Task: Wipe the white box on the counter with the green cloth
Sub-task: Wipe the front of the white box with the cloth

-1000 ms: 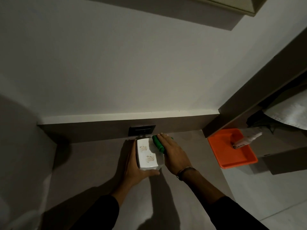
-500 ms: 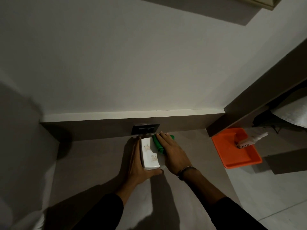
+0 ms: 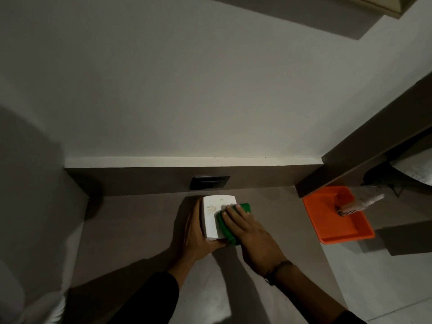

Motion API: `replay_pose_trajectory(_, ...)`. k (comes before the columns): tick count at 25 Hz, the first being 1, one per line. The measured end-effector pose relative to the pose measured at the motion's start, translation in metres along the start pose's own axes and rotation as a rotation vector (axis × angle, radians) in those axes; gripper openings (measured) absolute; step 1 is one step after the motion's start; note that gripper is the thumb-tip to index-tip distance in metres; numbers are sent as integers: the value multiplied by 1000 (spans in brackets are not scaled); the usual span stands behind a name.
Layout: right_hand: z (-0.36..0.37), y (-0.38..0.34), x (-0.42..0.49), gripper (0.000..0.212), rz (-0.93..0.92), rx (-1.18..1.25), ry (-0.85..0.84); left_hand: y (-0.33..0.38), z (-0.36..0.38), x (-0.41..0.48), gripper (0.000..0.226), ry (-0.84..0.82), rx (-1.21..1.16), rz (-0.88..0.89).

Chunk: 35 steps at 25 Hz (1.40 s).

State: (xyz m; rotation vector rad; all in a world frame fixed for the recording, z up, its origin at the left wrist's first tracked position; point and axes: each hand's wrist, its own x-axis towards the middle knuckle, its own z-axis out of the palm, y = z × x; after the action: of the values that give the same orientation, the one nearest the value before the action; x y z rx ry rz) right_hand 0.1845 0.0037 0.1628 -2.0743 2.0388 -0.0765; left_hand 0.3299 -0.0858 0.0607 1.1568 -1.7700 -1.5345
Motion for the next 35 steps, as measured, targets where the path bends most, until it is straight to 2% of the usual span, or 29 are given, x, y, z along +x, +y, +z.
replay_pose_trajectory(3,-1,16,-10,91,116,-30,0,-7,2,3,120,-31,18,19)
replay_pose_trajectory(6,-5,19,35,84,238,21,33,-15,3,7,134,-6,14,-13)
replay_pose_trajectory(9,-4,-2,46,75,106,-7,-21,-23,5,7,142,25,16,-36)
replay_pose_trajectory(12,-5,-14,-4,78,-67,-33,-28,-23,5,5,131,44,30,-5)
replay_pose_trajectory(15,-7,5,-4,86,61,-51,10,-19,3,4,134,43,15,-24)
replay_pose_trajectory(17,-6,8,30,82,211,4,44,-20,3,6,142,35,24,-17)
replay_pose_trajectory(18,-6,1,42,78,216,16,48,-22,5,6,144,44,23,-18)
replay_pose_trajectory(21,2,-20,30,70,11,-25,-12,-20,5,5,138,76,8,-13)
replay_pose_trajectory(23,4,-19,-7,79,-97,-44,-19,-21,5,4,134,72,-4,-21)
replay_pose_trajectory(24,3,-10,-18,85,-93,-50,11,-23,5,5,134,66,0,-27)
replay_pose_trajectory(26,0,8,-6,92,40,-41,67,-25,6,7,137,55,15,-31)
replay_pose_trajectory(29,-4,8,44,81,198,17,53,-24,5,8,143,42,38,-3)
replay_pose_trajectory(32,-3,-8,55,80,133,9,4,-18,6,4,142,41,40,8)
replay_pose_trajectory(35,0,-14,20,80,13,-9,8,-20,9,-1,130,21,37,-1)
